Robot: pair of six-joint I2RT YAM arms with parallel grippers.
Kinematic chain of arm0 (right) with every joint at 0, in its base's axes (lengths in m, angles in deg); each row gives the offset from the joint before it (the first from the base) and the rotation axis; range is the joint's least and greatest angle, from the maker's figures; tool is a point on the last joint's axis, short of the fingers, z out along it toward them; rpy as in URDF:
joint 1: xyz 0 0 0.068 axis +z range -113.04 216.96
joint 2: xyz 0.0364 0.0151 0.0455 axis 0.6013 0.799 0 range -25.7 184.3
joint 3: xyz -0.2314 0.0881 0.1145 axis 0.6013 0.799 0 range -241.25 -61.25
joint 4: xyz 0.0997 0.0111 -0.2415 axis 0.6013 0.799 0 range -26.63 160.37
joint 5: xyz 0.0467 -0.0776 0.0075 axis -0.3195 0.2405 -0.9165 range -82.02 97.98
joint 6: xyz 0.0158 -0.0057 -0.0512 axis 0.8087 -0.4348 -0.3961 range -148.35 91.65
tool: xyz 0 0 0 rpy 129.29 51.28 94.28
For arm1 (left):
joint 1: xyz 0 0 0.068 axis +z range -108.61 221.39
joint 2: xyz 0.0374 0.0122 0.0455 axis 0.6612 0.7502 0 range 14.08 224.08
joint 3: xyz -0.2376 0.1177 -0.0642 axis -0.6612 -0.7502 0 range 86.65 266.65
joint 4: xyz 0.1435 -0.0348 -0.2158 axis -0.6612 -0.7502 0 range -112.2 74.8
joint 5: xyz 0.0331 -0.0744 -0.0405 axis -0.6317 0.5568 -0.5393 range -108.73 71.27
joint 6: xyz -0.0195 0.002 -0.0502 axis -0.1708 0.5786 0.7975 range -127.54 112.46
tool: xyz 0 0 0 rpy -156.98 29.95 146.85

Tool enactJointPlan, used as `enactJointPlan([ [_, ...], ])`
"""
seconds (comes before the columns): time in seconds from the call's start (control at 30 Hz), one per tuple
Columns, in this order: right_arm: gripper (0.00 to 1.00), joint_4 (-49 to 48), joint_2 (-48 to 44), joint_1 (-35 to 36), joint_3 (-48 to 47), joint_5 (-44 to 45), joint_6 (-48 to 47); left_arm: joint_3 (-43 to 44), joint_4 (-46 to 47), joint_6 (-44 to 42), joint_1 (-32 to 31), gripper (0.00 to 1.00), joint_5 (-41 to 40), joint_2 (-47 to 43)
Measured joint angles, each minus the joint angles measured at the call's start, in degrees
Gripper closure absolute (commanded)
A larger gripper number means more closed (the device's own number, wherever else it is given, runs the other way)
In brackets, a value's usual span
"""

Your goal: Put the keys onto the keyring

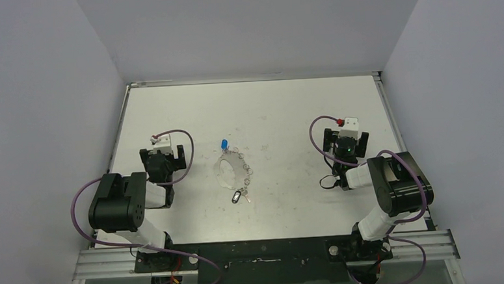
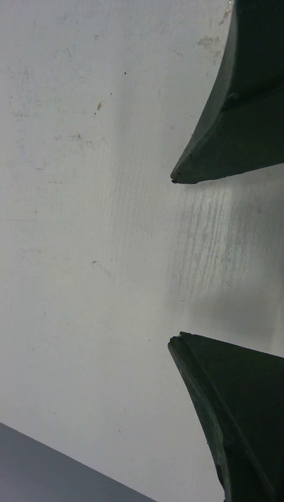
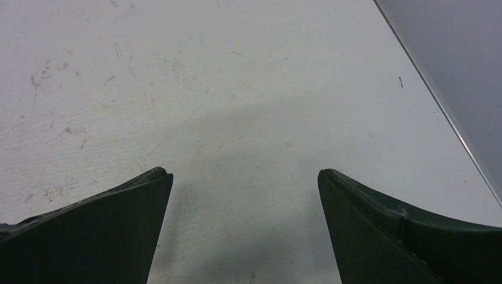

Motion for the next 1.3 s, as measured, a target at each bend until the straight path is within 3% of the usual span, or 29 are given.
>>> enactJointPlan([
  [1.3,0.00,0.02,0.00,0.00,0.00,0.00,0.02,0.24,-0.35,0.35,0.11,0.03,0.83,0.00],
])
